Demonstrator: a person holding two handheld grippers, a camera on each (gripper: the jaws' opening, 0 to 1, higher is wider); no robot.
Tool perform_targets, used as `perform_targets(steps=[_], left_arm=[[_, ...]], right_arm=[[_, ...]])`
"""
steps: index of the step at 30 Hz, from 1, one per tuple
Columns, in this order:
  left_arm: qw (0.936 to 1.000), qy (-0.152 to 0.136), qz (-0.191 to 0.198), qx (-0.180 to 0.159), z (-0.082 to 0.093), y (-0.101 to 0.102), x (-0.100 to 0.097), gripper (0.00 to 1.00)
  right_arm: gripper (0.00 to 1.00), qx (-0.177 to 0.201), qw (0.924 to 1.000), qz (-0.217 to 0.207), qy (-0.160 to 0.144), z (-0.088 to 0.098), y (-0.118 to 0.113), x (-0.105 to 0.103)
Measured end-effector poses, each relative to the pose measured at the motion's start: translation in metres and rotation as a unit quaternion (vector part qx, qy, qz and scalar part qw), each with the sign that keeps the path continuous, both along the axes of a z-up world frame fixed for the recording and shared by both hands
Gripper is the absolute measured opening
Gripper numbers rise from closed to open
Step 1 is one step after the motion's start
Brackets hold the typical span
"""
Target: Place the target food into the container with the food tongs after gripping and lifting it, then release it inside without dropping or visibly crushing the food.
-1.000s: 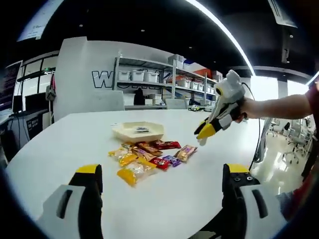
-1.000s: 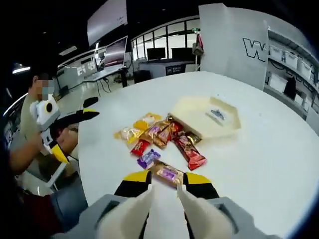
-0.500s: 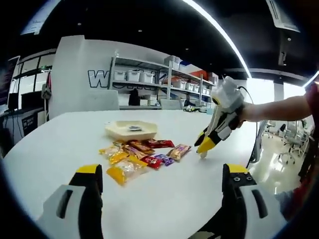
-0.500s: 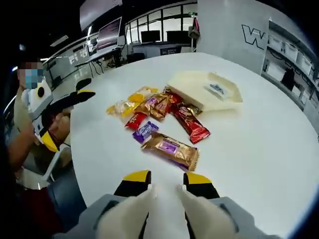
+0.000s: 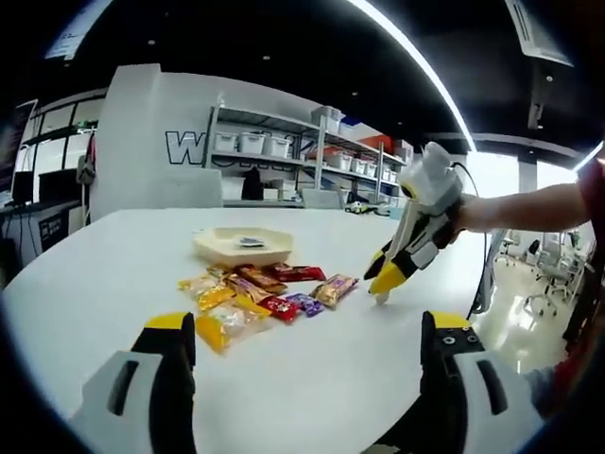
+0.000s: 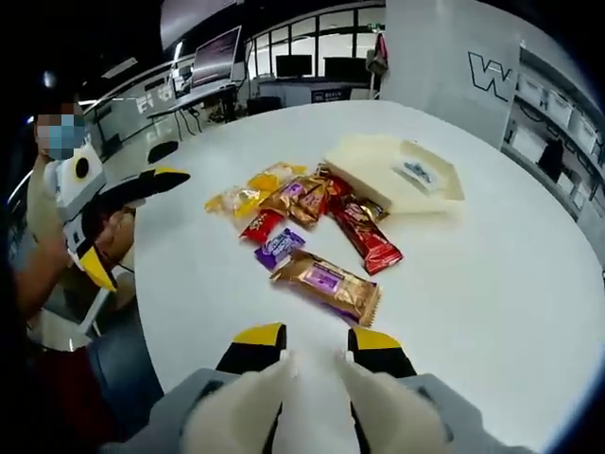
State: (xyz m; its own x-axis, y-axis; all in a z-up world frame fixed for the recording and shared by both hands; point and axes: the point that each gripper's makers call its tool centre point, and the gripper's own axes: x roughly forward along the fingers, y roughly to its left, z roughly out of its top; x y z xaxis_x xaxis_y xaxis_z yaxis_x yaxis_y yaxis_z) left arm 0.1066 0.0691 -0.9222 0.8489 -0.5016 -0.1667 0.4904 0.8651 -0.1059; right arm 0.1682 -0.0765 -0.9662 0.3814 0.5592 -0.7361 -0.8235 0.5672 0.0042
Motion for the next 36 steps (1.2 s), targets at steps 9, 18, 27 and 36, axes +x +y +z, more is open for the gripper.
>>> perform_targets(steps=[9, 18, 27, 36], left_arm=[[0.9999, 0.007, -0.013, 0.003, -0.003, -0.012, -0.002, 0.98], [0.9988, 0.008, -0.042, -0.023, 0.005, -0.04, 0.0, 0.97], [0.9924, -0.009, -0.101, -0.07, 0.026, -0.067, -0.01, 0.93], [0.9905, -0.008, -0.115, -0.074, 0.028, -0.072, -0.012, 0.91]], right_arm=[[0.2, 0.142, 0.9889, -0.023, 0.038, 0.03, 0.028, -0.017], [0.21, 0.22, 0.9748, 0.003, -0.038, 0.071, 0.048, -0.031], [0.21, 0.264, 0.9612, 0.019, -0.077, 0.094, 0.057, -0.038], [0.21, 0.259, 0.9612, 0.017, -0.092, 0.087, 0.062, -0.027]])
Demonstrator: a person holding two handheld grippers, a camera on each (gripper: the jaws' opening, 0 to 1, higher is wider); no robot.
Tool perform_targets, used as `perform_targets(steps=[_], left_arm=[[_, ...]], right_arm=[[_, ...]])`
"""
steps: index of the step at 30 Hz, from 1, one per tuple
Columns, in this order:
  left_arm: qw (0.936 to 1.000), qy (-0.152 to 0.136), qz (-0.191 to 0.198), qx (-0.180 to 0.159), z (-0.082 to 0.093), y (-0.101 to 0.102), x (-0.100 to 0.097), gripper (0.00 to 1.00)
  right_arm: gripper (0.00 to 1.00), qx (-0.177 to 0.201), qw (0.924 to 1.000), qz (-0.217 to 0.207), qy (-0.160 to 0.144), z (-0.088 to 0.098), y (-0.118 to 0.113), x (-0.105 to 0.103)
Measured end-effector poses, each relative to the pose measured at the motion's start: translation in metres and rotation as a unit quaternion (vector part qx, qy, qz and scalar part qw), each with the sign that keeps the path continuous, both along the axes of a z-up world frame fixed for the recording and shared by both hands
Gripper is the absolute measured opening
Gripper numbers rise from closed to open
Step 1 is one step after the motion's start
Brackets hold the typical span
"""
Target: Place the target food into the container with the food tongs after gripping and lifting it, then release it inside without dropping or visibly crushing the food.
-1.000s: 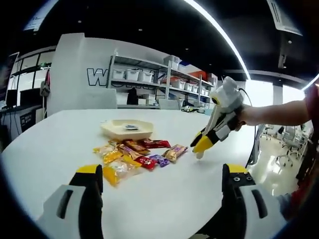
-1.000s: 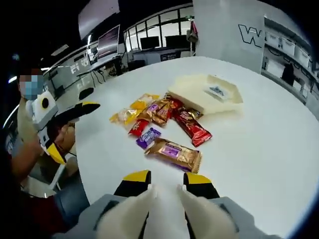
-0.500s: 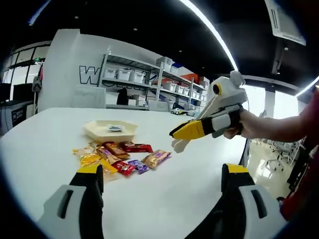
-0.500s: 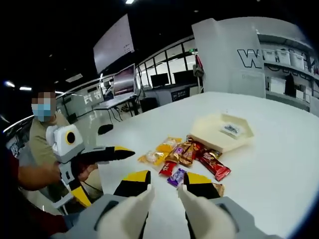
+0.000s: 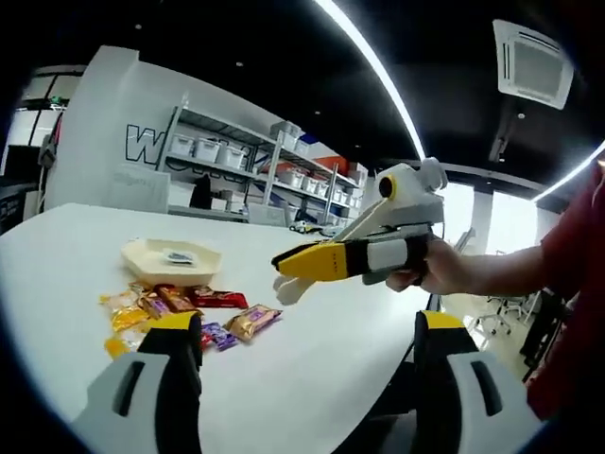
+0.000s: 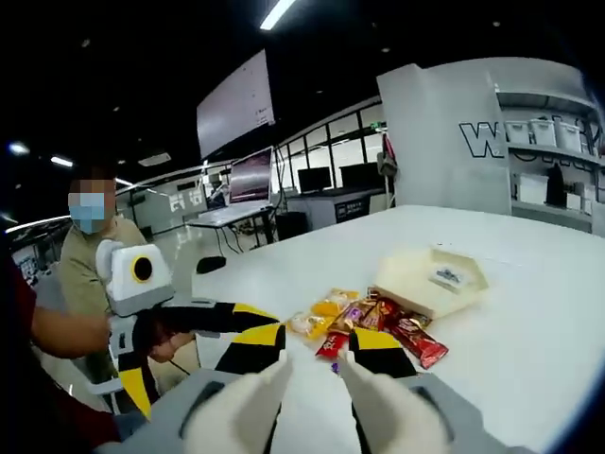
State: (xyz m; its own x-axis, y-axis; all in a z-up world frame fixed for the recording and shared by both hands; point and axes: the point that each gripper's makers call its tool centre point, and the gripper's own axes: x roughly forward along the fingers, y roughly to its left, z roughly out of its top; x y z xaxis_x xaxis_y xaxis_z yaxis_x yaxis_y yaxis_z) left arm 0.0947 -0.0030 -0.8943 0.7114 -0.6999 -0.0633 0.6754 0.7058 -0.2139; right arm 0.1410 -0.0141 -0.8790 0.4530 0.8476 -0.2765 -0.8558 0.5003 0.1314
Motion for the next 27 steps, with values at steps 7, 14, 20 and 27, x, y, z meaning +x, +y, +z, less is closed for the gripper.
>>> perform_targets(steps=[7, 14, 20, 27], left_arm=[[0.9998, -0.001, 0.011, 0.015, -0.003, 0.011, 0.0, 0.92], [0.9967, 0.004, 0.05, 0.064, -0.021, 0.028, 0.004, 0.99], [0.9931, 0.021, 0.054, 0.102, -0.046, 0.037, 0.003, 0.99], [0.9922, 0.024, 0.065, 0.104, -0.049, 0.05, 0.001, 0.98]], right_arm=[[0.21, -0.032, 0.9993, -0.017, -0.013, -0.018, -0.007, 0.022], [0.21, -0.056, 0.9948, -0.084, 0.016, -0.042, -0.026, 0.053], [0.22, -0.091, 0.9924, -0.08, 0.021, -0.056, -0.024, 0.063], [0.23, -0.112, 0.9916, -0.062, 0.015, -0.059, -0.02, 0.063]])
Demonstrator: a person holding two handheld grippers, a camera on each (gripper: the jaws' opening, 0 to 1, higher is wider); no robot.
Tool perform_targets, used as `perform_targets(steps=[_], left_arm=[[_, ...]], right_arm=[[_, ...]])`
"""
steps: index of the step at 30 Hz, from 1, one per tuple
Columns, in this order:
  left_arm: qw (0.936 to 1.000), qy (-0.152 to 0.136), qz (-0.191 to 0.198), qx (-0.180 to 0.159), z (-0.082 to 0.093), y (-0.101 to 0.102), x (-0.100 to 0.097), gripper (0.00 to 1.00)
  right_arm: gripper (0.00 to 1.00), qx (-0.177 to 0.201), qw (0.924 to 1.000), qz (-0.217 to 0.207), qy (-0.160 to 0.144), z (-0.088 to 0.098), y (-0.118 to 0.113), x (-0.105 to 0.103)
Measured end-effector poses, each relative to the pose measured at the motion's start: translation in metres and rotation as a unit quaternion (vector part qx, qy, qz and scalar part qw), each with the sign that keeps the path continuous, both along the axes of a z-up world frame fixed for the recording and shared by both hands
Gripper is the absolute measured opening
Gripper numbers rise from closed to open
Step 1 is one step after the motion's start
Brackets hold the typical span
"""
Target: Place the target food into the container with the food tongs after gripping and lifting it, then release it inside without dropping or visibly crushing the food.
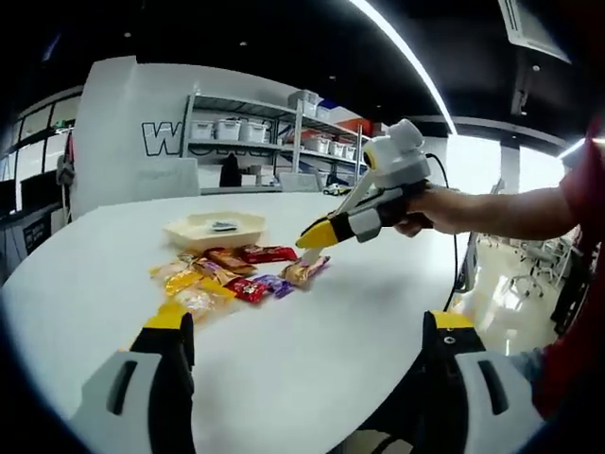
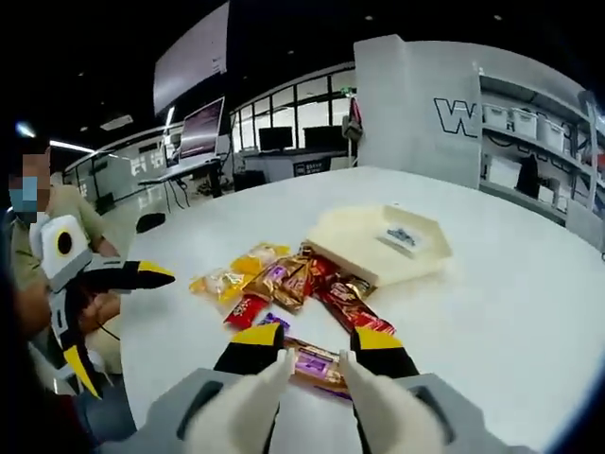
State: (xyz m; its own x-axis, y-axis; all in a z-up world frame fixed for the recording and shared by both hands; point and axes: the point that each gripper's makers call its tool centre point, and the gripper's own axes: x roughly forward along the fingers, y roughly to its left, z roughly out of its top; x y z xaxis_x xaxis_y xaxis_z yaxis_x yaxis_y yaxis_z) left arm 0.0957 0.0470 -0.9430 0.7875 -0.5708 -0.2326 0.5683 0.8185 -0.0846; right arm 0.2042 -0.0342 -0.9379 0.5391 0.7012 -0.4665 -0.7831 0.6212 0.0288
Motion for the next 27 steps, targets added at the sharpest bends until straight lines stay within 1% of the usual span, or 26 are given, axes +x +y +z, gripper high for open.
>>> perform_targets(steps=[3, 5, 6, 8, 10, 12, 13, 14, 15, 17, 19, 22, 23, 25, 27], left_arm=[[0.9999, -0.004, 0.01, -0.01, 0.004, 0.007, 0.003, 0.98], [0.9997, -0.004, 0.014, -0.018, 0.007, 0.01, 0.003, 0.98], [0.9996, -0.005, 0.016, -0.021, 0.008, 0.011, 0.004, 0.98], [0.9995, -0.007, 0.02, -0.025, 0.011, 0.014, 0.005, 0.97], [0.9993, -0.008, 0.022, -0.029, 0.013, 0.016, 0.004, 0.97], [0.9992, -0.01, 0.024, -0.03, 0.015, 0.017, 0.003, 0.97], [0.9992, -0.01, 0.026, -0.03, 0.016, 0.019, 0.003, 0.97], [0.9991, -0.01, 0.027, -0.031, 0.016, 0.02, 0.003, 0.97], [0.9989, -0.008, 0.029, -0.036, 0.015, 0.023, 0.003, 0.97], [0.9984, 0.0, 0.031, -0.048, 0.012, 0.025, 0.002, 0.97], [0.9983, 0.002, 0.033, -0.047, 0.009, 0.027, 0.004, 0.97], [0.9985, 0.006, 0.034, -0.043, 0.006, 0.029, 0.007, 0.97], [0.9985, 0.007, 0.033, -0.044, 0.007, 0.028, 0.008, 0.97], [0.9984, 0.005, 0.03, -0.047, 0.01, 0.026, 0.011, 0.97], [0.9983, 0.004, 0.028, -0.051, 0.014, 0.025, 0.012, 0.96]], right_arm=[[0.23, 0.0, 0.9999, 0.01, -0.009, 0.005, 0.004, 0.001], [0.23, -0.002, 0.9999, 0.01, -0.014, 0.006, 0.005, 0.004], [0.23, -0.001, 0.9999, 0.008, -0.013, 0.006, 0.006, 0.007], [0.23, 0.003, 1.0, -0.001, -0.001, 0.003, 0.007, 0.011], [0.23, 0.001, 0.9999, -0.006, 0.01, -0.002, 0.008, 0.012], [0.23, -0.004, 0.9999, -0.005, 0.012, -0.008, 0.01, 0.009], [0.23, -0.015, 0.9999, 0.003, 0.005, -0.01, 0.011, 0.006], [0.23, -0.014, 0.9998, 0.008, -0.012, -0.006, 0.012, 0.007], [0.23, -0.023, 0.9997, 0.006, -0.004, -0.005, 0.01, 0.003], [0.23, -0.029, 0.9994, 0.015, -0.007, -0.002, 0.007, -0.003], [0.23, -0.041, 0.999, 0.017, -0.006, -0.004, 0.0, -0.008], [0.23, -0.047, 0.9987, 0.014, -0.011, -0.003, -0.009, -0.012], [0.23, -0.048, 0.9987, 0.01, -0.011, -0.002, -0.014, -0.013], [0.23, -0.041, 0.9991, -0.004, 0.007, -0.002, -0.022, -0.019], [0.23, -0.033, 0.9993, -0.017, 0.009, 0.0, -0.031, -0.02]])
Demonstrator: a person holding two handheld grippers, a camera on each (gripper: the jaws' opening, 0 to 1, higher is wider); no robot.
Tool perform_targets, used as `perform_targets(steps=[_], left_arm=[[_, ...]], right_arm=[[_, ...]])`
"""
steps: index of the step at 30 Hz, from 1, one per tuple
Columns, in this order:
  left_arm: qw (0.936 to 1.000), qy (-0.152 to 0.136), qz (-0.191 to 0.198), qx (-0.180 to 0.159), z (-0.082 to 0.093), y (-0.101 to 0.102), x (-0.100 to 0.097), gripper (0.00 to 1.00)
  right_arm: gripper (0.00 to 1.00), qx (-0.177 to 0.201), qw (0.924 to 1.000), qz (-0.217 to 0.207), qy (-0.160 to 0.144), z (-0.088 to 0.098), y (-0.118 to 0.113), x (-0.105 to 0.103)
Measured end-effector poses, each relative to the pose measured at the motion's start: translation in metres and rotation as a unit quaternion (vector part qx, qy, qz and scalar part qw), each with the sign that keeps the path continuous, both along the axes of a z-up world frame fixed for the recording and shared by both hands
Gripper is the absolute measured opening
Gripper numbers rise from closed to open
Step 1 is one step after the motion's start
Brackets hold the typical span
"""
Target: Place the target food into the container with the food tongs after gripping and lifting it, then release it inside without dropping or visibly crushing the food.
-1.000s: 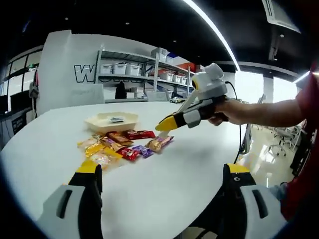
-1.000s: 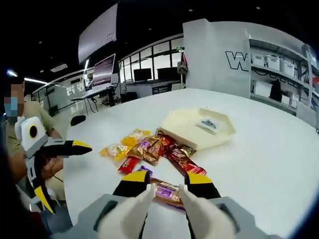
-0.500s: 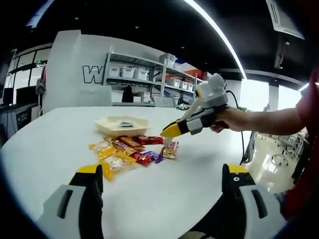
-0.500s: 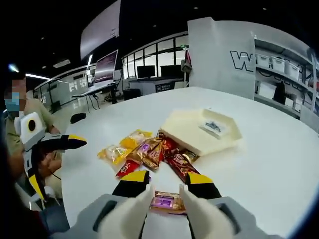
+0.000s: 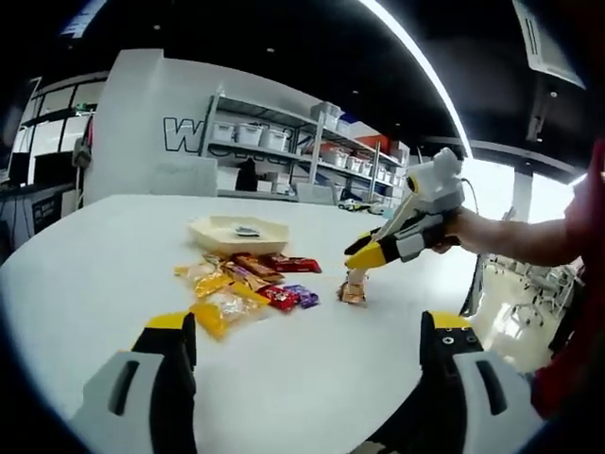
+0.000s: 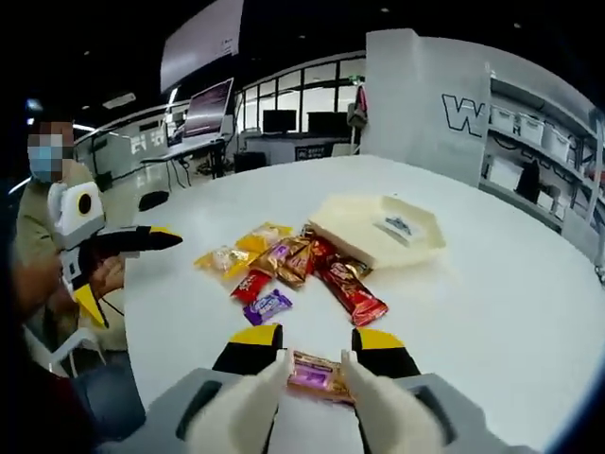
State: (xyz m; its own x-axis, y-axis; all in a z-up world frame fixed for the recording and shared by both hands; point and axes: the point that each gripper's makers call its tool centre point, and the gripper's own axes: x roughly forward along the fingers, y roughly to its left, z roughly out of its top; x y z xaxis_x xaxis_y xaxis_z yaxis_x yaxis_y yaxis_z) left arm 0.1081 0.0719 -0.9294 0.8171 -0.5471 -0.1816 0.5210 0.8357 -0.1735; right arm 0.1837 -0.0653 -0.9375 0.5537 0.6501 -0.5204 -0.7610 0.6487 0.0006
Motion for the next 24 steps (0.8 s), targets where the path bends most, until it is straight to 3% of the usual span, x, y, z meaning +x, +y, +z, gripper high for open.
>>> perform_targets(steps=[4, 7, 11, 16, 20, 24], left_arm=[[0.9999, -0.006, 0.0, -0.014, 0.007, 0.0, 0.003, 0.96], [0.9998, -0.004, 0.003, -0.017, 0.008, 0.001, 0.003, 0.96], [0.9997, -0.012, 0.008, -0.018, 0.015, 0.004, -0.003, 0.96], [0.9999, -0.01, 0.007, -0.009, 0.017, 0.006, -0.004, 0.97], [0.9999, -0.015, 0.001, -0.001, 0.026, 0.003, -0.001, 0.97], [0.9997, -0.024, -0.002, 0.006, 0.033, 0.002, 0.001, 0.96]], right_arm=[[0.23, 0.008, 0.9997, -0.019, 0.01, -0.007, -0.013, 0.001], [0.23, 0.054, 0.9968, -0.035, 0.047, -0.004, -0.01, 0.0], [0.23, 0.082, 0.9937, -0.035, 0.067, -0.002, -0.004, -0.013], [0.23, 0.096, 0.9936, -0.024, 0.054, -0.004, 0.004, -0.029], [0.23, 0.092, 0.9949, -0.038, 0.014, 0.005, -0.003, -0.014], [0.24, 0.115, 0.9914, -0.061, 0.01, 0.016, -0.003, 0.001]])
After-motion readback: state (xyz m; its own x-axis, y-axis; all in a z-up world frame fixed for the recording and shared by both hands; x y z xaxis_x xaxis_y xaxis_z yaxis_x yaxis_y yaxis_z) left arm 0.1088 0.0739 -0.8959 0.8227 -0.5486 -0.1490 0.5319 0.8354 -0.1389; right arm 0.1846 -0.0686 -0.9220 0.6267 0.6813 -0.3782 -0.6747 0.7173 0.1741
